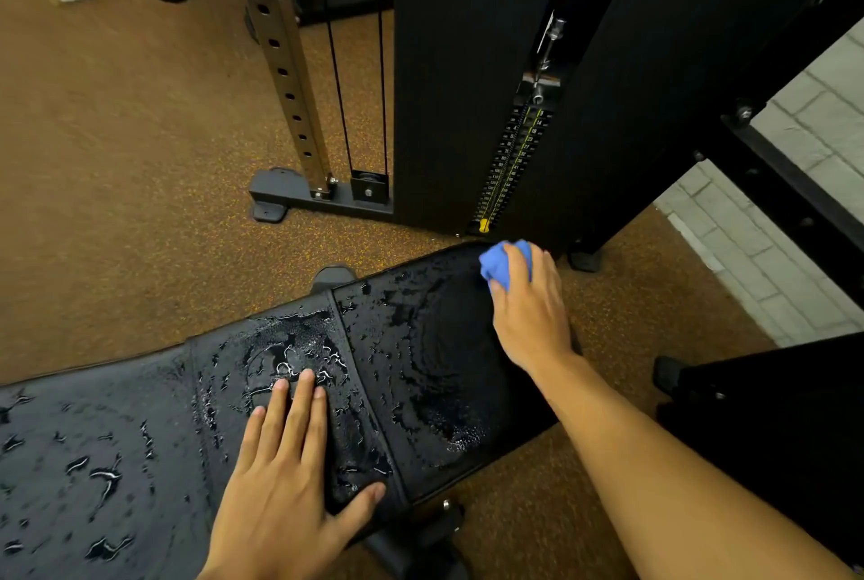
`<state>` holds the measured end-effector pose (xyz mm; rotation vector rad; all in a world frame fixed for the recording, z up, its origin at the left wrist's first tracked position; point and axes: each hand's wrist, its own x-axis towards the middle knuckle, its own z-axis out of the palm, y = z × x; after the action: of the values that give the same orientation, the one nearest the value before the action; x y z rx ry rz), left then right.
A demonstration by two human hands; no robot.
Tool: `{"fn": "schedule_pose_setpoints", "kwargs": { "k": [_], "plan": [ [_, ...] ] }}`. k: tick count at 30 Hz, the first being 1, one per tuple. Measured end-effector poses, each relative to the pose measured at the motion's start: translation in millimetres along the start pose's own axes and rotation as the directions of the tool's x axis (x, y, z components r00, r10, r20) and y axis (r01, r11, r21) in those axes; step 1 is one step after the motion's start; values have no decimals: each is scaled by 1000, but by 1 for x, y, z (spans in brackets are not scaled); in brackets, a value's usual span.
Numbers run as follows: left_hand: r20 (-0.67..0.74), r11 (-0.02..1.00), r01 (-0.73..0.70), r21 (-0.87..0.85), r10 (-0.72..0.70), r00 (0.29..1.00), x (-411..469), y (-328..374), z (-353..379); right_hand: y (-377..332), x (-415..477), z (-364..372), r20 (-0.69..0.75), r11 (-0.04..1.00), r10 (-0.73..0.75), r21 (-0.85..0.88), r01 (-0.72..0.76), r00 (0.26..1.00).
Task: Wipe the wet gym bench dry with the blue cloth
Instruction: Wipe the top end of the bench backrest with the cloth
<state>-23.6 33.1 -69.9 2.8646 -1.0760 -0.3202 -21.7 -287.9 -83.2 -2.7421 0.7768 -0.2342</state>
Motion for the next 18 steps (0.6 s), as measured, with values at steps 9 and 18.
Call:
{"fn": "schedule_pose_setpoints", "kwargs": {
  "k": [9, 18],
  "plan": [
    [-7, 1000, -10, 3, 10, 1000, -1, 0, 0, -58, -20, 14, 135, 911, -407, 130, 391, 904],
    [37, 1000, 1, 16, -1, 999, 0, 1, -6, -9, -42, -11, 147, 965, -262, 55, 257, 954]
  ]
}}
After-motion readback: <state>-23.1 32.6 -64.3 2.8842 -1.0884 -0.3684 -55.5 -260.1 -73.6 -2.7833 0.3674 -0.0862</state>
